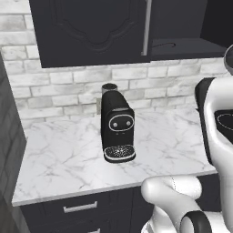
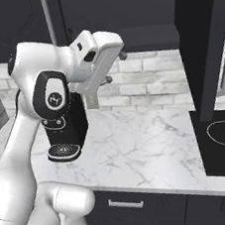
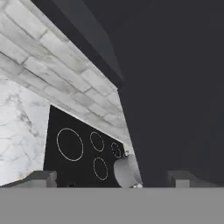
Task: Open the cabinet and move the ladle to the pot. Then close the cabinet.
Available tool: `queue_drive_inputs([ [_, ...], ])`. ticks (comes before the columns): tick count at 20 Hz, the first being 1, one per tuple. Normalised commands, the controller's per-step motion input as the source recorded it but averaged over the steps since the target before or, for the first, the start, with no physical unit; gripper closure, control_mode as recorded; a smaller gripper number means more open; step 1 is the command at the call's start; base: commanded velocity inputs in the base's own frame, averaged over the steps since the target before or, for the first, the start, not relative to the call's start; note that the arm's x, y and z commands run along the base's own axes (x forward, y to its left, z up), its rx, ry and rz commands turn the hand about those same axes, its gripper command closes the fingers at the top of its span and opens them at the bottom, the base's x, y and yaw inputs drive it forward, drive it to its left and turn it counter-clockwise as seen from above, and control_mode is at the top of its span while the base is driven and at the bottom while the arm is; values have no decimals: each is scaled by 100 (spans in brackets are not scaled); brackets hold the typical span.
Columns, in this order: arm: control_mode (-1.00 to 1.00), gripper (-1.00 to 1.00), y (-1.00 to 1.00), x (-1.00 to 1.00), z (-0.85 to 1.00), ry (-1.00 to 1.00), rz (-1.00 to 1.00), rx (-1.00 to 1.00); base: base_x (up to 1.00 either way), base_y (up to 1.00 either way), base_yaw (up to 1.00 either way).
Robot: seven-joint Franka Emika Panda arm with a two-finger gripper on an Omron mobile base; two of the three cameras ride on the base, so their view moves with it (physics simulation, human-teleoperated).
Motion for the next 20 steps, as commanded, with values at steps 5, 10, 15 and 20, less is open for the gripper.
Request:
queue_drive_inputs([
  [5,-100,-100,93,1,0,-38,14,7,0,0,0],
  [10,-100,-100,96,10,0,-33,11,14,0,0,0],
  [15,-100,-100,100,28,9,-25,7,19,0,0,0],
  [20,-100,-100,91,19,18,-21,6,25,0,0,0],
])
